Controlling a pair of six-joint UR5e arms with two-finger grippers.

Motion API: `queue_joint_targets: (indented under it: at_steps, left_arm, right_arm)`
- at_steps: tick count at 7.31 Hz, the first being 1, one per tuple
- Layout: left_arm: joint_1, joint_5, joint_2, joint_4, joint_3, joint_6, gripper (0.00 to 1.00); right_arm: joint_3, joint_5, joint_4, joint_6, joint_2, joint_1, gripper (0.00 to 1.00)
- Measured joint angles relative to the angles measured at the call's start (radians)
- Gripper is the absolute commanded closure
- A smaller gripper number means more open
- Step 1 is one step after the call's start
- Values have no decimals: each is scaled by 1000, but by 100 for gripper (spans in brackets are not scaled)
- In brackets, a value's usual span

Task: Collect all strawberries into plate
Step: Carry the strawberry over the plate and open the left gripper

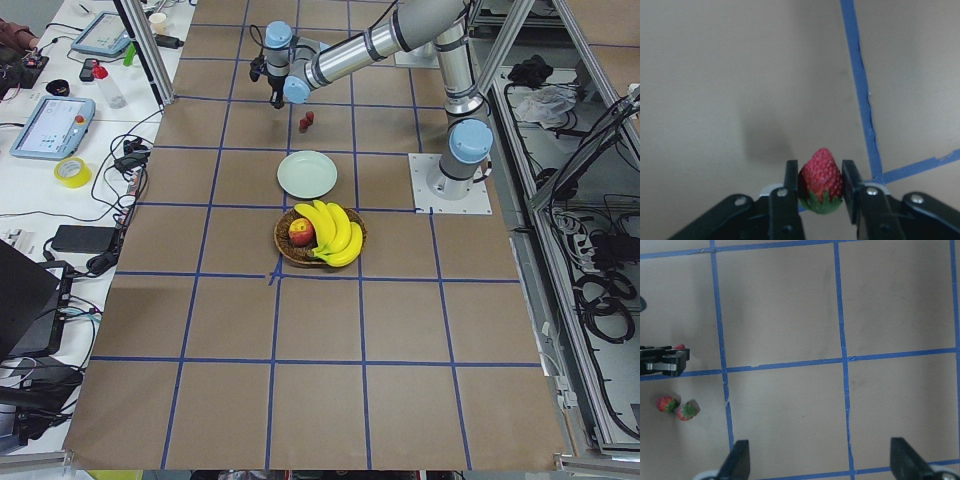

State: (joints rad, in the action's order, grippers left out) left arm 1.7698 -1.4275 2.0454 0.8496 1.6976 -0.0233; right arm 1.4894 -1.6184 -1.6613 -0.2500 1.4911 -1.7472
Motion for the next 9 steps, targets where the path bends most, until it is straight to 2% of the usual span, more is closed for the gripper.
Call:
queue_joint_targets:
  at_steps: [2,4,7,9]
  left_arm:
    - [-88,-66,-73,178,-48,68,100]
    - [-200,-133,-138,278,-25,113,100]
    - [-355,-246,-167,384,59,217,100]
    - [-431,-263,-153,404,96,249,100]
  right_arm:
    - [1,0,0,0,-1,0,0]
    - [2,0,0,0,-1,0,0]
    - [3,0,0,0,-1,0,0]
    - [3,0,0,0,-2,0,0]
